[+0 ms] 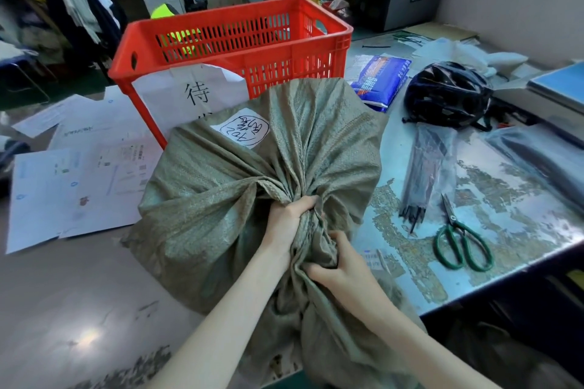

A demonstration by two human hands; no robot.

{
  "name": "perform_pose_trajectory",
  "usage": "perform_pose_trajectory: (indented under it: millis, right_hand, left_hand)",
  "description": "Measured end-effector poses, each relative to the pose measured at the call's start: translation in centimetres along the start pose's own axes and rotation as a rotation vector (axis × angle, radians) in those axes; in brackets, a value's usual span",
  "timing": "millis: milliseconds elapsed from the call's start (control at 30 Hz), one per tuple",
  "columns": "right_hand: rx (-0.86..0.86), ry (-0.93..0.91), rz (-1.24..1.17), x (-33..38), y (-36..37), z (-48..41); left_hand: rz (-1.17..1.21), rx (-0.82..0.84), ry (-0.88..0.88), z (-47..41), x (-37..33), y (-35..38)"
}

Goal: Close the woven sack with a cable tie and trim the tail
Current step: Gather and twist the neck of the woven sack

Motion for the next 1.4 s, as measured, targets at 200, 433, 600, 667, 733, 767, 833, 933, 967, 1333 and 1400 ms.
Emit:
perform_pose_trajectory:
  millis: [200, 433, 600, 667, 733, 767, 833, 933, 967, 1333, 1400]
  right_hand:
    - [0.116, 0.077, -0.054, 0.1, -0.3, -0.9]
    - [0.210, 0.122, -0.225, -0.8, 0.9, -1.4]
    - [0.052, 0.119, -0.105, -2.2, 2.2, -1.9]
    - [0.036, 0.107, -0.048, -2.5, 2.2, -2.1]
    - [0.076, 0.114, 0.012, -2.4, 1.5, -2.4]
    - [0.104, 0.113, 0.035, -2.5, 1.0, -2.6]
    - [0.145, 0.093, 0.071, -2.5, 0.1, -3.0]
    - [0.192, 0.098, 0.114, -2.5, -1.3, -3.1]
    - [0.216, 0.100, 0.138, -2.2, -1.7, -3.0]
    - [0.189, 0.122, 0.109, -2.6, -10.1, -4.6]
    - [-0.045, 0.121, 0.164, -4.7, -11.7, -5.7]
  left_hand:
    - [-0.004, 0.015, 0.047, -0.2, 0.3, -0.2]
    - [-0.068, 0.033, 0.101, 0.4, 0.1, -0.3]
    - [-0.111, 0.096, 0.122, 0.5, 0.0, -0.6]
    - [-0.158, 0.094, 0.122, 0.6, 0.1, -0.7]
    - [-0.200, 0.057, 0.109, 0.5, 0.2, -0.7]
    - [-0.218, 0.022, 0.102, 0.5, 0.3, -0.6]
    - [-0.281, -0.045, 0.095, 0.3, 0.4, -0.6]
    - [-0.290, -0.040, 0.068, 0.3, 0.5, -0.3]
    - [-0.268, -0.025, 0.058, 0.5, 0.6, -0.2]
    - [-0.343, 0.026, 0.101, 0.7, 0.4, -0.6]
    - [-0.363, 0.030, 0.100, 0.7, 0.5, -0.8]
Point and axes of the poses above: each hand's wrist, its own z-axis away from the middle knuckle, its own y-axis out of the palm, x = y × z, the point moved 1 cm from there along -z, towards the middle knuckle, and after that the axes turned 3 degrees about x, right-handed, at the moved point
